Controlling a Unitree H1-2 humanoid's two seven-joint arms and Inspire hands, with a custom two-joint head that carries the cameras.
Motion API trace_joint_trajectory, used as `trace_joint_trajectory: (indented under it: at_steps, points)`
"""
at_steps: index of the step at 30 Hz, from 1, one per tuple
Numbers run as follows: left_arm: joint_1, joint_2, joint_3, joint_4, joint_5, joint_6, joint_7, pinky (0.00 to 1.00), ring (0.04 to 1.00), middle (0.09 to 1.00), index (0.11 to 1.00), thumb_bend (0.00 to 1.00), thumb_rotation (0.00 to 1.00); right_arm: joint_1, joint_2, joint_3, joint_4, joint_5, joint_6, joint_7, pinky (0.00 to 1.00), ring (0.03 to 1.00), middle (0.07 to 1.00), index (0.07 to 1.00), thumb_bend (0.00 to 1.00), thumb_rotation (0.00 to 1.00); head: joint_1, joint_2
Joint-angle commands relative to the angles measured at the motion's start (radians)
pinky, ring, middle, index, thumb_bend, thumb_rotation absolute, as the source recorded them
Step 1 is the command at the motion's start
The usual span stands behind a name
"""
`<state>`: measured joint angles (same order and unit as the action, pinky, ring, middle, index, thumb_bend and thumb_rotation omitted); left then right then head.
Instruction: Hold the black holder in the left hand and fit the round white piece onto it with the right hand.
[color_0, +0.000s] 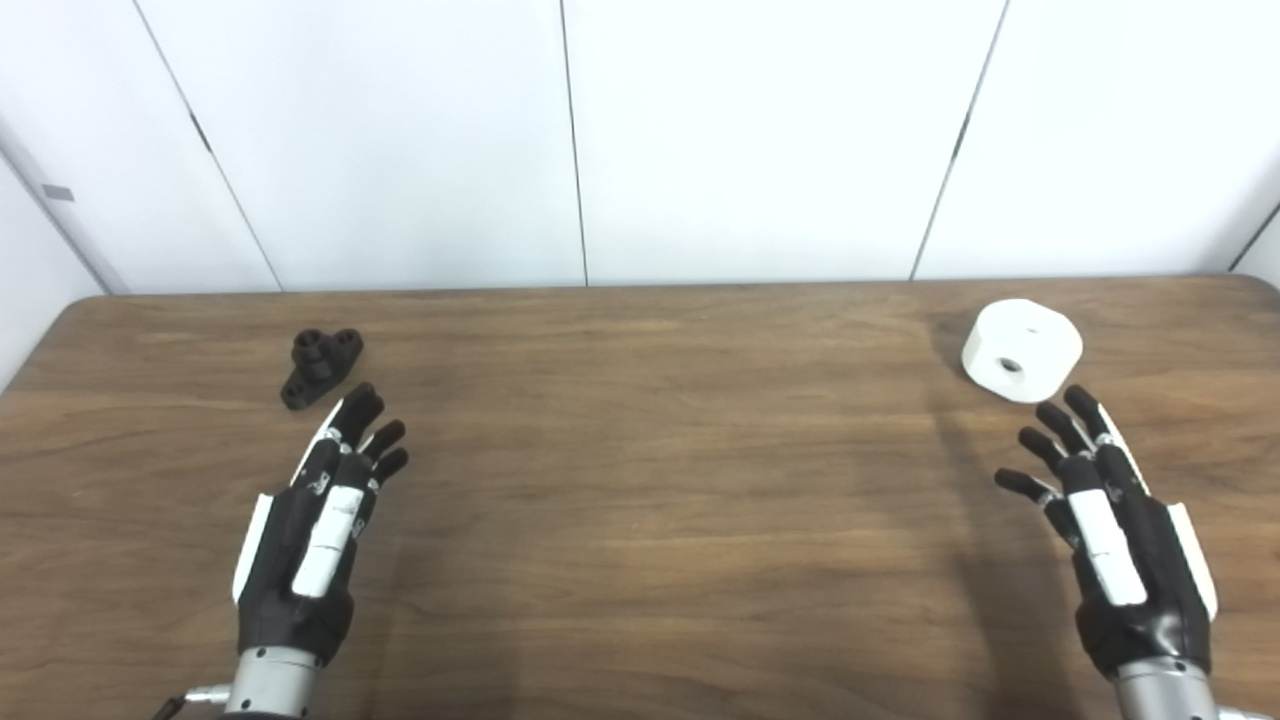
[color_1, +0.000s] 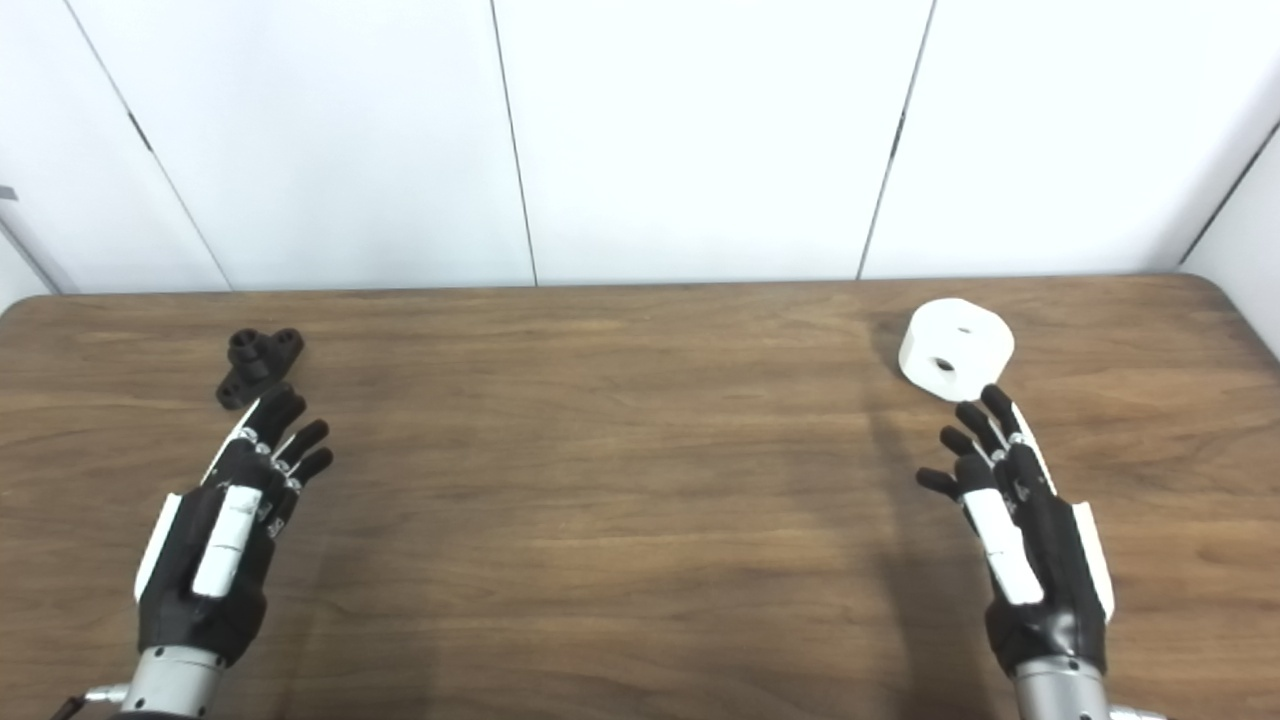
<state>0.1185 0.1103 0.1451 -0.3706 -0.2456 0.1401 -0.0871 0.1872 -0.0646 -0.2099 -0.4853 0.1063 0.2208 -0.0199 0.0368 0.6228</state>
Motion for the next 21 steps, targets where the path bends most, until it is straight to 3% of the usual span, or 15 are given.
trace_joint_trajectory:
  at_steps: [1,4,14,17,19,21]
  points:
    - [-0.018,0.013,0.004,-0.015,0.001,-0.029,-0.002,0.89,0.906,0.955,0.939,0.83,0.66,0.06,0.013,0.004,-0.012,0.008,-0.05,0.001,0.72,0.884,0.919,0.947,0.68,0.73,-0.003,0.004]
    - [-0.021,0.014,0.005,-0.014,0.001,-0.03,-0.001,0.88,0.903,0.954,0.939,0.82,0.66,0.058,0.015,0.004,-0.018,0.006,-0.042,-0.003,0.71,0.884,0.912,0.943,0.68,0.73,-0.008,0.02]
    - [-0.021,0.012,0.006,-0.005,-0.007,-0.046,-0.006,0.89,0.905,0.954,0.937,0.81,0.65,0.055,0.017,0.007,-0.02,0.012,-0.033,-0.002,0.75,0.89,0.913,0.945,0.66,0.74,0.003,0.008]
    - [-0.014,0.013,0.004,0.03,-0.027,-0.087,-0.031,0.89,0.908,0.957,0.942,0.81,0.64,0.065,0.018,0.013,0.007,0.005,-0.064,0.002,0.75,0.892,0.919,0.954,0.65,0.74,0.033,-0.091]
    - [-0.012,0.014,0.004,0.042,-0.045,-0.098,-0.044,0.89,0.916,0.956,0.944,0.81,0.6,0.071,0.015,0.017,0.026,-0.001,-0.084,0.005,0.75,0.901,0.929,0.965,0.65,0.75,0.054,-0.116]
    - [-0.01,0.022,0.001,0.018,-0.001,-0.084,-0.03,0.81,0.87,0.93,0.937,0.85,0.57,0.071,0.012,0.015,0.045,0.005,-0.105,0.008,0.73,0.911,0.936,0.969,0.65,0.76,0.081,-0.131]
